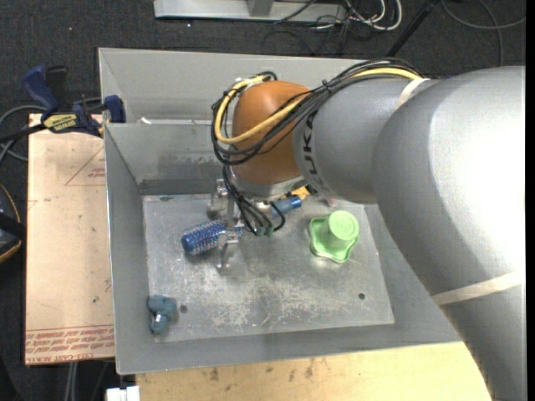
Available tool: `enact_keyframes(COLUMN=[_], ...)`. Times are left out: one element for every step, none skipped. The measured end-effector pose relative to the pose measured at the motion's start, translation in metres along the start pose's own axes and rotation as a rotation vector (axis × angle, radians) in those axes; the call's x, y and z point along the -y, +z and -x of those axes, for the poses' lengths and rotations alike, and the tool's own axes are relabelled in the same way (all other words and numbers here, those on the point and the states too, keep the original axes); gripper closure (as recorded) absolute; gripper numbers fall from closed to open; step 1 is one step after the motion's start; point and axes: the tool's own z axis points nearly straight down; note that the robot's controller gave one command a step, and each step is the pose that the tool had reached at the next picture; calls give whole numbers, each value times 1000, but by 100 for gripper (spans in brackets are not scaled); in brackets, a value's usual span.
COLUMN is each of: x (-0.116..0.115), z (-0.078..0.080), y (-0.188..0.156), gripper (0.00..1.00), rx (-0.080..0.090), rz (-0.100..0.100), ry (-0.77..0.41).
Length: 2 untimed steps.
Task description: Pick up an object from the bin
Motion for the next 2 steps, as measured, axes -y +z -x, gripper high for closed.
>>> enact_keyframes(x=[0,0], z=[2,3], y=[-2,-36], gripper=[100,100], rx=[6,-1], rz=[1,-1], ry=[1,0])
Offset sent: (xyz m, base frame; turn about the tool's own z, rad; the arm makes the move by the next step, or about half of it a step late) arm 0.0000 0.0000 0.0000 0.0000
